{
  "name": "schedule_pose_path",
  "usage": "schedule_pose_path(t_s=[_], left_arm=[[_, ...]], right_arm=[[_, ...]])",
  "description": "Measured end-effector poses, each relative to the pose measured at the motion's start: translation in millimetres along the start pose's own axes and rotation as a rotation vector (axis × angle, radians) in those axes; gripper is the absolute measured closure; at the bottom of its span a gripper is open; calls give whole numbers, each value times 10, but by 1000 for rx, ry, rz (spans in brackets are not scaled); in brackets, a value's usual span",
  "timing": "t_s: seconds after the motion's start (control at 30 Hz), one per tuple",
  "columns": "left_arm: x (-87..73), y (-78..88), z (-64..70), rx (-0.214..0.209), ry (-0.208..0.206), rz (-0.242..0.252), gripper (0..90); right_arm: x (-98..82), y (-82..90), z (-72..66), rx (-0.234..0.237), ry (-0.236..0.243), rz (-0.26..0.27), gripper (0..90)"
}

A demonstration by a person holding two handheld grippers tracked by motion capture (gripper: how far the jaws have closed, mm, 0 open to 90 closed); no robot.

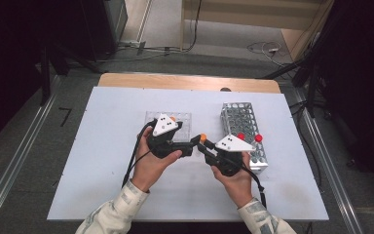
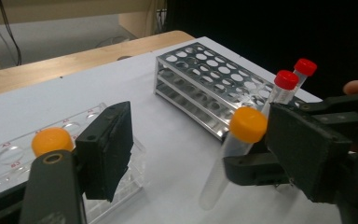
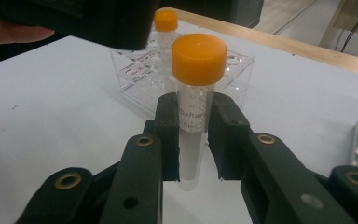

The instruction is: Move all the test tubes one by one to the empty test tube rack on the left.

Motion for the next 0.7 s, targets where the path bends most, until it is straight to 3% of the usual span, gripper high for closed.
schedule_pose_path(t_s=[0.3, 0.43, 0.7], left_arm=[[-27, -36, 74, -8, -41, 4, 500], [-38, -37, 74, -22, -40, 2, 615], [-40, -37, 89, -22, -62, -6, 701]], right_arm=[[15, -111, -143, 29, 11, -10, 717], [25, -121, -163, 34, 17, -5, 717], [25, -118, -163, 36, 12, -7, 717]])
Point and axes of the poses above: each handheld gripper's, and its own axes: y roughly backward along the jaws, x roughly out of its top, z roughly to its right, the point moved 1 cm from there along -y, roughly forward along the jaws, and after that the axes turned 13 degrees about -y, right-handed, at the moved point
